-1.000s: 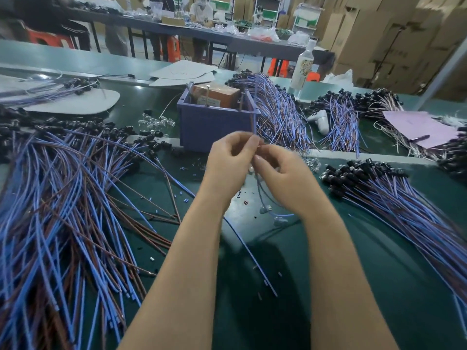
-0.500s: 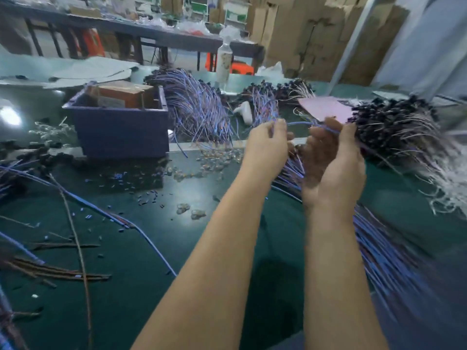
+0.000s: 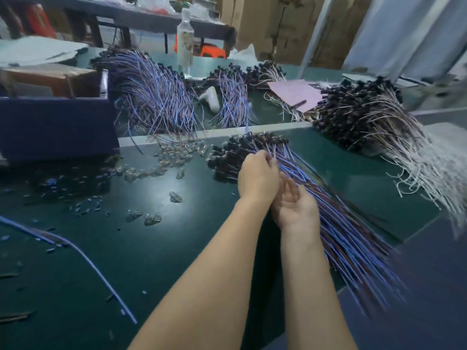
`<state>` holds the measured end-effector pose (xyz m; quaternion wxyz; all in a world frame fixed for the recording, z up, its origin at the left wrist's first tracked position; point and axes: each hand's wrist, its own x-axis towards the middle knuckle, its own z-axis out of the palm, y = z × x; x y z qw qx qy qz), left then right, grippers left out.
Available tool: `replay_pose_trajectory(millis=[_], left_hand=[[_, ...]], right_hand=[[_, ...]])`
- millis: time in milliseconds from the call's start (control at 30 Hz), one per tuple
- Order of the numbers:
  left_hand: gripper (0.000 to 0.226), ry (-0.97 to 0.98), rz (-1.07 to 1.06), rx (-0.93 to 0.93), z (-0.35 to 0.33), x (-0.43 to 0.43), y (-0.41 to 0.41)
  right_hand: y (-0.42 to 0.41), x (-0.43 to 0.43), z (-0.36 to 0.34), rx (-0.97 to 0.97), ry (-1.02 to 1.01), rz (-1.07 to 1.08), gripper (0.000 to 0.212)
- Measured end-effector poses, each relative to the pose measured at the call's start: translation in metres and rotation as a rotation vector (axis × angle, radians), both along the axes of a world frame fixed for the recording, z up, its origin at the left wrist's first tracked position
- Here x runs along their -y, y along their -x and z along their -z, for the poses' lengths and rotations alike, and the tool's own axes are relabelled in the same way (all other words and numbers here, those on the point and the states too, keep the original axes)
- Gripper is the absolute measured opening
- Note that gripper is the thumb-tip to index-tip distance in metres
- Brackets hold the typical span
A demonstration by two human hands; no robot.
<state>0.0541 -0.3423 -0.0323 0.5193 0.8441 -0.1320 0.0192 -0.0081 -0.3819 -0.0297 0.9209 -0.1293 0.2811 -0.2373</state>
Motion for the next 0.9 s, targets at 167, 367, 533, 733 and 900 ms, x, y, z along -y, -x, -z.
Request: replay_pose_trajectory(millis=[167,367,533,733,900], left_hand=[[0.022,0.142,-0.009,-0.08,-0.004,-0.012,-0.002],[0.01,0.492,-0.15,-0.042,-0.041,-0.09,-0.001],[0.017,0.62,-0.463,0.062,-0.048,-0.198,0.004],[0.016,0.753,-0.753,0.034,-0.031,-0.292,0.013],[0.009,0.896,-0.863,-0.099,-0.021,-0.322,0.017]], right_hand=[[-0.002,-0.012,-0.001,-0.014,0.053,-0.043,0.023],[-0.024,-0.084,-0.009,-0.13,0.793,-0.322,0.016],[-0.037,-0.175,-0.019,-0.125,1.754,-0.759,0.029],[-0.043,-0.269,-0.005,-0.077,2.285,-1.056,0.015],[-0.041,-0.302,0.002,-0.153,2.428,-1.03,0.02]])
